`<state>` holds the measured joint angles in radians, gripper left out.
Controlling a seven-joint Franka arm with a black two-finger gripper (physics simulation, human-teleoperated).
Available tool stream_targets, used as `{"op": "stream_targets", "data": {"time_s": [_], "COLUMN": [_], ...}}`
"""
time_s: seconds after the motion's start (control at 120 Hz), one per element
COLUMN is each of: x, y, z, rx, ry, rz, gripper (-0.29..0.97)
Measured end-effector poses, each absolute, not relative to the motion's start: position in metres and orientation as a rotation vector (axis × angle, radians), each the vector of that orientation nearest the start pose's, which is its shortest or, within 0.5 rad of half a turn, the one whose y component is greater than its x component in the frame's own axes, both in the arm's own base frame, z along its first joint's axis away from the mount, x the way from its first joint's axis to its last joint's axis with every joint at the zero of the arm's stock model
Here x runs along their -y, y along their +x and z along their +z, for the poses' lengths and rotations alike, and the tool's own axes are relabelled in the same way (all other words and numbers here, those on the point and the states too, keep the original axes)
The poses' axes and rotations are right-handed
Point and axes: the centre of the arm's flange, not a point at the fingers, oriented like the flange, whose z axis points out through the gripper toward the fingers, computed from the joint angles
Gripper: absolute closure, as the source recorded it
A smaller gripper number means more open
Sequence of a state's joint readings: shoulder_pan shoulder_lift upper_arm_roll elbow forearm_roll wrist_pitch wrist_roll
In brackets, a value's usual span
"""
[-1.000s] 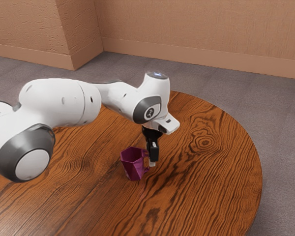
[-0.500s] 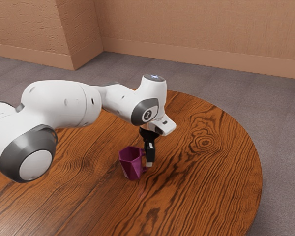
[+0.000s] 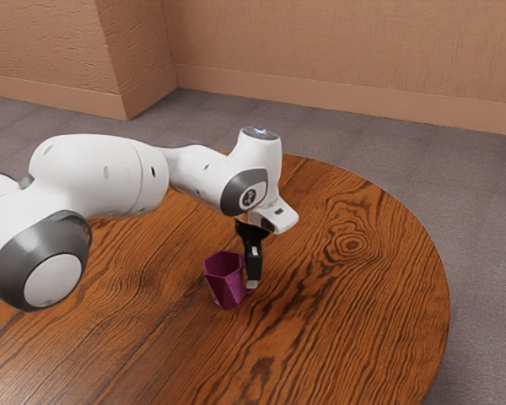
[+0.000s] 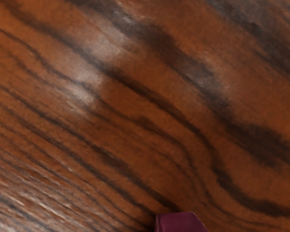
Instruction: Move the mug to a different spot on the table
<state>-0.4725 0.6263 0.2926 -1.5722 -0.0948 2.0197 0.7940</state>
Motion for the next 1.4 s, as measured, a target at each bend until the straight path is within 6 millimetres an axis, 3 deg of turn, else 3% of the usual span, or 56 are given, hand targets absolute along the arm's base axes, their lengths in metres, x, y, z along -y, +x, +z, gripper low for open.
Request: {"op": "stream_targets", "data": {"time_s": [0.067,0.325,0.633,0.817,0.933,1.033,1.183,1.4], "x": [0.153,0.153,0.155,0.151,0.13,0.101,0.063,0.053], "y": [0.663,0.664,0.666,0.663,0.662,0.647,0.628,0.62], "z": [0.274,0.274,0.287,0.311,0.327,0.328,0.315,0.303], "rx": [-1.436,-1.44,-1.453,-1.451,-1.399,-1.335,-1.23,-1.171], "ry": [-2.735,-2.734,-2.704,-2.662,-2.654,-2.672,-2.702,-2.712], "rz": [0.266,0.253,0.233,0.252,0.281,0.356,0.462,0.509], "gripper": [0.06,0.48,0.58,0.62,0.64,0.69,0.74,0.79]}}
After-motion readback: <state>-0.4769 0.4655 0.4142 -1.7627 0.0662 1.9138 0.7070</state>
